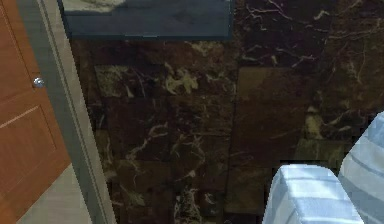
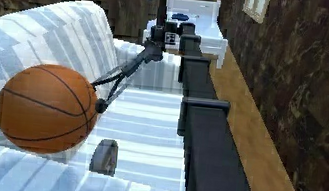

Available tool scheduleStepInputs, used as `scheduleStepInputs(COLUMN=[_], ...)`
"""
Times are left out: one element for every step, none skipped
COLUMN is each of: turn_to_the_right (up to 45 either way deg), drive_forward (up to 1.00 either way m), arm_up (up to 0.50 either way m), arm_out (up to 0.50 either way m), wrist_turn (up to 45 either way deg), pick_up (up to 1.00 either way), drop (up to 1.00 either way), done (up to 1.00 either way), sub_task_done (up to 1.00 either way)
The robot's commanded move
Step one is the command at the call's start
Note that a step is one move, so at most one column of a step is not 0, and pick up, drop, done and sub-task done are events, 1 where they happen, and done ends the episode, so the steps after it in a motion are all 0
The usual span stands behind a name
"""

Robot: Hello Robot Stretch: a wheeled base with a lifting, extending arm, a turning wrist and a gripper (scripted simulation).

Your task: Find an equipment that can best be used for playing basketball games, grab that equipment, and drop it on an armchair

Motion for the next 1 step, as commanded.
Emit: scheduleStepInputs(turn_to_the_right=[0.0], drive_forward=[0.0], arm_up=[0.0], arm_out=[0.0], wrist_turn=[45.0], pick_up=[0.0], drop=[0.0], done=[0.0], sub_task_done=[0.0])
